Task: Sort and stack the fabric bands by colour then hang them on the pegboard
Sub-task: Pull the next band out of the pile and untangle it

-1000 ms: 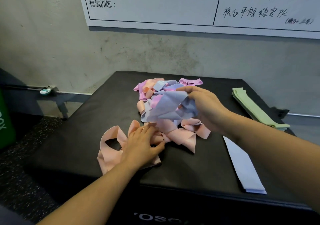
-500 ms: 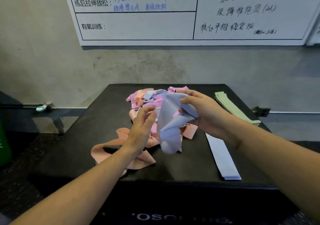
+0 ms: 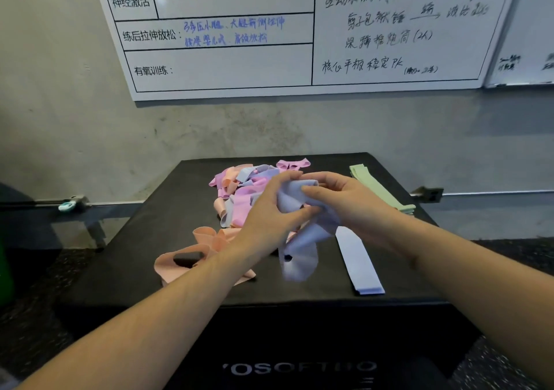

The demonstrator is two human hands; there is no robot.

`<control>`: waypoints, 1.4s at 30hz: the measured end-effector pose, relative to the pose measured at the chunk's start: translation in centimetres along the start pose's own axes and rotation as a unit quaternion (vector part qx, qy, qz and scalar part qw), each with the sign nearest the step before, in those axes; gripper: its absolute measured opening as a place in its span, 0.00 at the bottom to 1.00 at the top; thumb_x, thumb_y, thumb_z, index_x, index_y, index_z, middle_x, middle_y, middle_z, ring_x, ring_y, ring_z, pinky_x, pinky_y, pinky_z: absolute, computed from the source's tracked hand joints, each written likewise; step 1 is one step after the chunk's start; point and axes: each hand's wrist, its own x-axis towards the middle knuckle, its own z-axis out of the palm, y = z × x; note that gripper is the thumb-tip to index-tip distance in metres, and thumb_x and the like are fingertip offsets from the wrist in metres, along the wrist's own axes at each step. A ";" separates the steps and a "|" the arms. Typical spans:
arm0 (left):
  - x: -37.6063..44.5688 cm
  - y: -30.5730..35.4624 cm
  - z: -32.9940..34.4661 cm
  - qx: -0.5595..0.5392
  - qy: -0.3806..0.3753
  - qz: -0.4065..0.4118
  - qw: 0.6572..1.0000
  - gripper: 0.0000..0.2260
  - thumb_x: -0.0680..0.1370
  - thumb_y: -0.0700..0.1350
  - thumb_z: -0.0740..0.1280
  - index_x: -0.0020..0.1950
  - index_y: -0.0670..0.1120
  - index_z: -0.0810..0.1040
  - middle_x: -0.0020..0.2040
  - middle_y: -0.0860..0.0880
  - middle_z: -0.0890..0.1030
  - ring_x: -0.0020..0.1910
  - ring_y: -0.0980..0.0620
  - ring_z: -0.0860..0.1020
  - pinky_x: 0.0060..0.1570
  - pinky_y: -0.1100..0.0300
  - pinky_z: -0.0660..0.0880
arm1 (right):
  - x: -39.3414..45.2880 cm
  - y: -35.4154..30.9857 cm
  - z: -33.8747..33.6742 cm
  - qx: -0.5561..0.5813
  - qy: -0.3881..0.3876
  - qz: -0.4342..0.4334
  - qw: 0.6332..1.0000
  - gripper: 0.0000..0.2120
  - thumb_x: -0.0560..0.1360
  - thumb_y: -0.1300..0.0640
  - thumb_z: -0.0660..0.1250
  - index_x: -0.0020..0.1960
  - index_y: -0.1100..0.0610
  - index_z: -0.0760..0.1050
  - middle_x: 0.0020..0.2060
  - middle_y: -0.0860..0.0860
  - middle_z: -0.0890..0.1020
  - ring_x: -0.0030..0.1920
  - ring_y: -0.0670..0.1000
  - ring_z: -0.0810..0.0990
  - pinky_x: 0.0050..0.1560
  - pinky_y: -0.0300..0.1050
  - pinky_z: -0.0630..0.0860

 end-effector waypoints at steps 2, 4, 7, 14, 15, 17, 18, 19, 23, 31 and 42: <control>-0.1 0.6 0.0 -0.044 -0.006 -0.024 0.999 0.19 0.75 0.44 0.77 0.64 0.52 0.78 0.57 0.58 0.83 0.55 0.60 0.82 0.52 0.68 0.78 | -0.6 0.0 -0.2 -0.013 0.017 0.006 1.000 0.07 0.79 0.58 0.70 0.56 0.53 0.82 0.50 0.56 0.86 0.47 0.50 0.85 0.52 0.45 0.81; -0.3 1.3 -0.1 -0.055 -0.025 -0.034 0.998 0.19 0.75 0.45 0.77 0.64 0.50 0.80 0.56 0.53 0.85 0.54 0.56 0.84 0.53 0.64 0.80 | -1.4 -0.3 -0.3 -0.037 0.026 0.008 0.999 0.07 0.78 0.55 0.71 0.55 0.52 0.81 0.45 0.52 0.86 0.41 0.46 0.84 0.44 0.38 0.80; -1.0 2.6 -0.2 -0.061 0.005 -0.049 0.997 0.10 0.76 0.43 0.75 0.57 0.48 0.83 0.45 0.57 0.85 0.43 0.65 0.82 0.41 0.72 0.76 | -2.9 -0.6 -0.6 -0.109 0.010 0.002 0.994 0.15 0.76 0.50 0.73 0.61 0.47 0.76 0.49 0.50 0.85 0.42 0.40 0.84 0.41 0.30 0.76; -1.7 4.4 -0.8 -0.066 0.043 -0.089 0.993 0.04 0.78 0.48 0.74 0.45 0.49 0.81 0.40 0.53 0.79 0.43 0.54 0.77 0.43 0.62 0.71 | -4.8 -0.8 -1.5 -0.161 -0.015 -0.001 0.987 0.21 0.72 0.52 0.78 0.61 0.44 0.74 0.49 0.51 0.85 0.48 0.45 0.85 0.48 0.38 0.79; -1.9 4.8 -0.7 -0.060 0.047 -0.080 0.994 0.04 0.77 0.47 0.74 0.45 0.49 0.82 0.44 0.54 0.79 0.46 0.54 0.77 0.45 0.62 0.72 | -4.9 -0.9 -1.8 -0.179 -0.019 0.000 0.984 0.20 0.71 0.51 0.78 0.59 0.45 0.76 0.49 0.50 0.86 0.49 0.47 0.85 0.50 0.41 0.79; -2.1 5.4 -0.7 -0.048 0.064 -0.058 0.995 0.04 0.76 0.48 0.76 0.43 0.51 0.83 0.53 0.53 0.79 0.52 0.55 0.78 0.51 0.62 0.73 | -5.4 -1.0 -2.3 -0.210 -0.032 0.007 0.977 0.16 0.71 0.51 0.79 0.56 0.47 0.79 0.47 0.48 0.86 0.47 0.46 0.84 0.50 0.41 0.79; -2.2 5.6 -0.8 -0.047 0.071 -0.050 0.995 0.04 0.75 0.48 0.76 0.42 0.53 0.83 0.54 0.52 0.78 0.53 0.53 0.79 0.52 0.61 0.74 | -5.6 -0.9 -2.6 -0.216 -0.035 0.008 0.976 0.14 0.70 0.51 0.79 0.54 0.47 0.80 0.46 0.48 0.86 0.46 0.45 0.84 0.49 0.41 0.78; -2.2 5.9 -0.9 -0.048 0.075 -0.049 0.995 0.05 0.75 0.49 0.77 0.40 0.55 0.83 0.53 0.51 0.79 0.52 0.52 0.79 0.51 0.59 0.75 | -5.8 -0.9 -2.9 -0.226 -0.030 0.005 0.974 0.13 0.71 0.51 0.79 0.53 0.48 0.81 0.45 0.49 0.86 0.44 0.45 0.83 0.48 0.41 0.77; -2.4 7.1 -1.0 -0.038 0.041 -0.081 0.995 0.06 0.76 0.50 0.75 0.46 0.49 0.86 0.47 0.50 0.83 0.46 0.53 0.77 0.44 0.60 0.72 | -6.5 -1.0 -3.9 -0.308 0.025 -0.029 0.951 0.08 0.73 0.50 0.75 0.50 0.48 0.79 0.42 0.46 0.82 0.42 0.44 0.79 0.44 0.40 0.74; -3.3 7.7 -0.1 -0.063 0.008 -0.093 0.994 0.09 0.78 0.51 0.73 0.48 0.45 0.86 0.47 0.43 0.84 0.45 0.54 0.79 0.49 0.56 0.76 | -7.5 -1.3 -4.2 -0.248 -0.004 -0.028 0.968 0.18 0.74 0.48 0.75 0.61 0.45 0.74 0.48 0.47 0.80 0.49 0.46 0.81 0.54 0.40 0.77; -4.4 8.2 0.0 -0.099 -0.052 -0.104 0.988 0.07 0.79 0.48 0.72 0.52 0.46 0.85 0.47 0.46 0.86 0.48 0.52 0.81 0.51 0.56 0.77 | -7.6 -2.1 -2.5 -0.068 0.024 -0.074 0.995 0.04 0.80 0.59 0.68 0.46 0.55 0.77 0.41 0.51 0.80 0.46 0.50 0.77 0.49 0.50 0.74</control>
